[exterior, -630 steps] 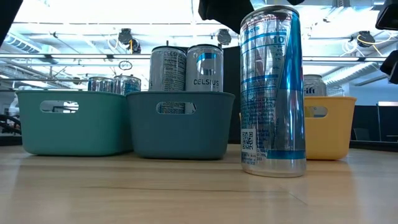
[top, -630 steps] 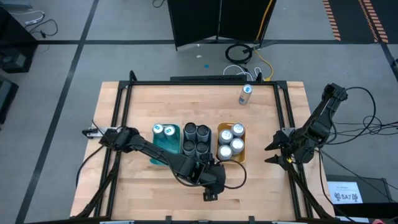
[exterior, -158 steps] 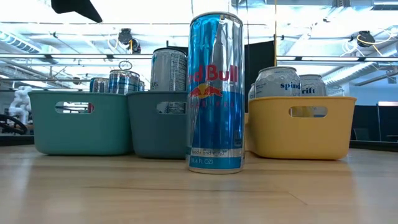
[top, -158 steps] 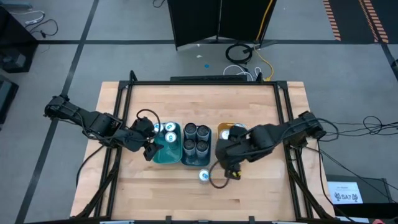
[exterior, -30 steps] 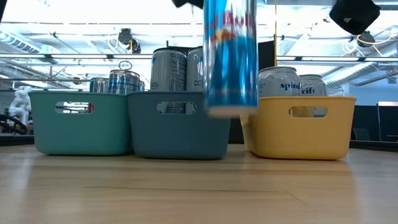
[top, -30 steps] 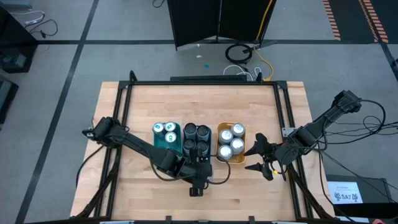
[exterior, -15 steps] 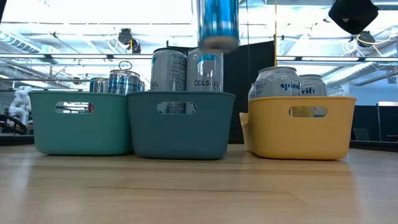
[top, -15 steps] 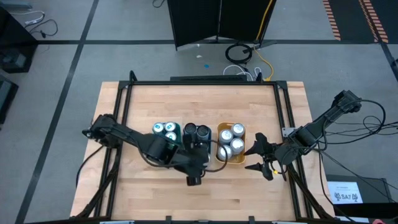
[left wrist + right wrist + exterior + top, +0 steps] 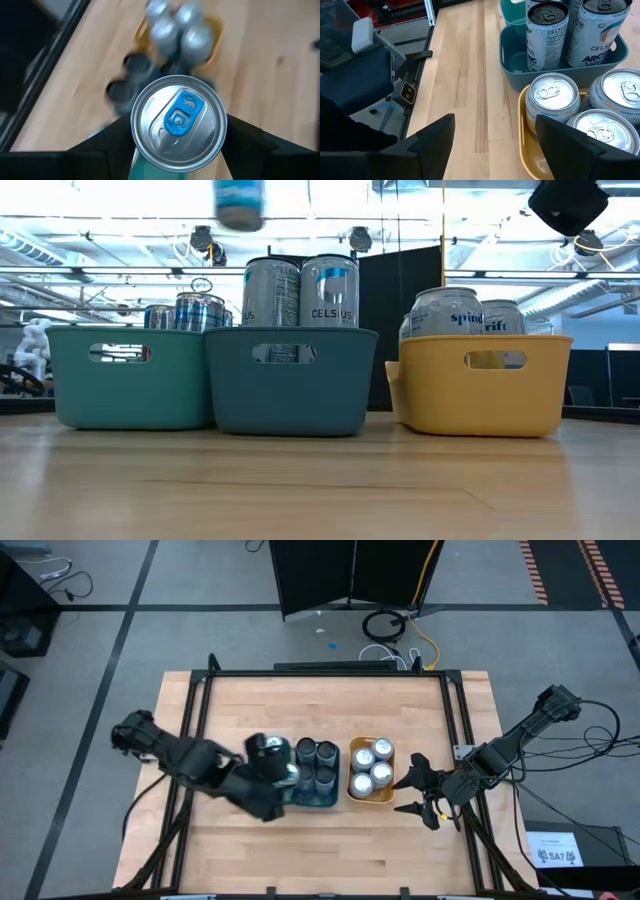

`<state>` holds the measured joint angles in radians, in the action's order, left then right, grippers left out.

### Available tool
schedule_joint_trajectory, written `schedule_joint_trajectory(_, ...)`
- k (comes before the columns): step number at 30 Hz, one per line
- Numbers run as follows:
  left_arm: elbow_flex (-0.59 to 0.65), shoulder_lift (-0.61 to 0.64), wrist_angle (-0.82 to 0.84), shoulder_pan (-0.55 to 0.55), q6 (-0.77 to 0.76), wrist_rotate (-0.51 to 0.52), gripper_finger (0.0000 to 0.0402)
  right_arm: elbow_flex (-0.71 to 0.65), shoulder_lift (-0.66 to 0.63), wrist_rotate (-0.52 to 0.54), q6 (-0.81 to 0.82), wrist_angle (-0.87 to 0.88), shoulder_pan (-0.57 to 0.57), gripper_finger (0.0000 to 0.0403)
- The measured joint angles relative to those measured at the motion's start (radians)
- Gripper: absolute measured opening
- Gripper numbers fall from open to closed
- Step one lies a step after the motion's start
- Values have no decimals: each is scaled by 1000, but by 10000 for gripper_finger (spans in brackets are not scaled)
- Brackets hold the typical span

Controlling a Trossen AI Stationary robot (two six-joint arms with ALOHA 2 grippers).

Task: Sort soda cans
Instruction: Put the blue soda can into the green bin

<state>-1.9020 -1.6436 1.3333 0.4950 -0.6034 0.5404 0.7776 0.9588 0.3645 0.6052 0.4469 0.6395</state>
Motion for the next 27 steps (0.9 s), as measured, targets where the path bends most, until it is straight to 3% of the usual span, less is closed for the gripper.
schedule_joint_trajectory(12,460,260,23,124,-469,81,252,0,0,19,-15,0,-1,270)
schedule_joint_trajectory(21,758,337,-157,83,-491,72,252,0,0,56,-15,-2,-1,270)
schedule_joint_trajectory(27,892,387,-238,35,-490,74,252,0,0,57,-15,-10,-1,270)
